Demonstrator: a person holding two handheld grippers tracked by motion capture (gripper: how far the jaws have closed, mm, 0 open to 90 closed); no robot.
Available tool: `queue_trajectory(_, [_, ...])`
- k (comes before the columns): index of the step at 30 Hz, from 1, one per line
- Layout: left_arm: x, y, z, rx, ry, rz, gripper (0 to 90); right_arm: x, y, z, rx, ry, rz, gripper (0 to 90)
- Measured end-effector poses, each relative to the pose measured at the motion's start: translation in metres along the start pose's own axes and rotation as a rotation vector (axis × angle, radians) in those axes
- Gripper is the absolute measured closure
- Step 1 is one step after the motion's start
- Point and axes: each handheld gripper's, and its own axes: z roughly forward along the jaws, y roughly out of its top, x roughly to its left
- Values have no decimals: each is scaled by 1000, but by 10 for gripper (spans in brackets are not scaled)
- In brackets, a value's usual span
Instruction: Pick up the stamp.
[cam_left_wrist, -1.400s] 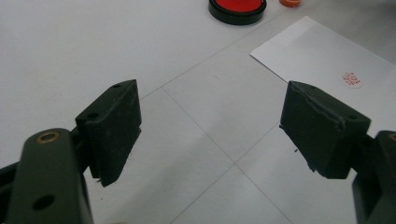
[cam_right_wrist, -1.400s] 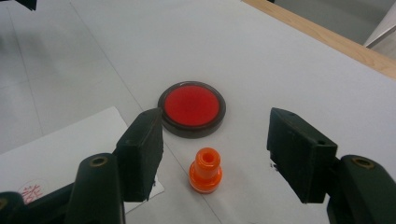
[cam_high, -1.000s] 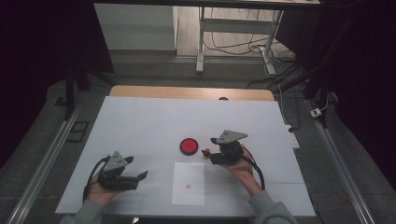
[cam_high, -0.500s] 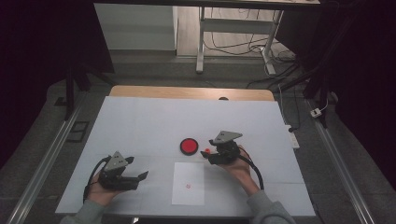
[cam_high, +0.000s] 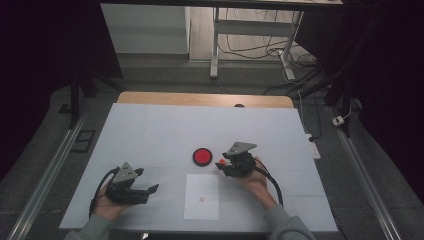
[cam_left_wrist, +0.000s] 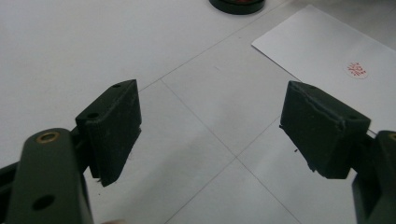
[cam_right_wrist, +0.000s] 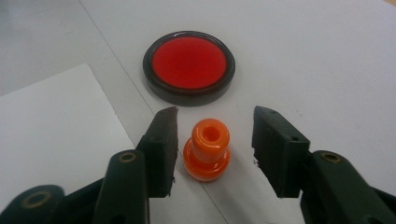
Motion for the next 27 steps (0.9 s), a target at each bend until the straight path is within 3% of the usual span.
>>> queue_trajectory(4, [0, 0, 0, 1, 0, 0, 204, 1, -1, 1, 6, -1, -8, 547])
queue_trajectory(11, [0, 0, 0, 3, -1, 0, 204, 3, -1, 1, 4, 13, -25, 710])
queue_trajectory(27, [0, -1, 0, 7, -1, 0, 205, 3, 1, -4, -24, 4, -26, 715])
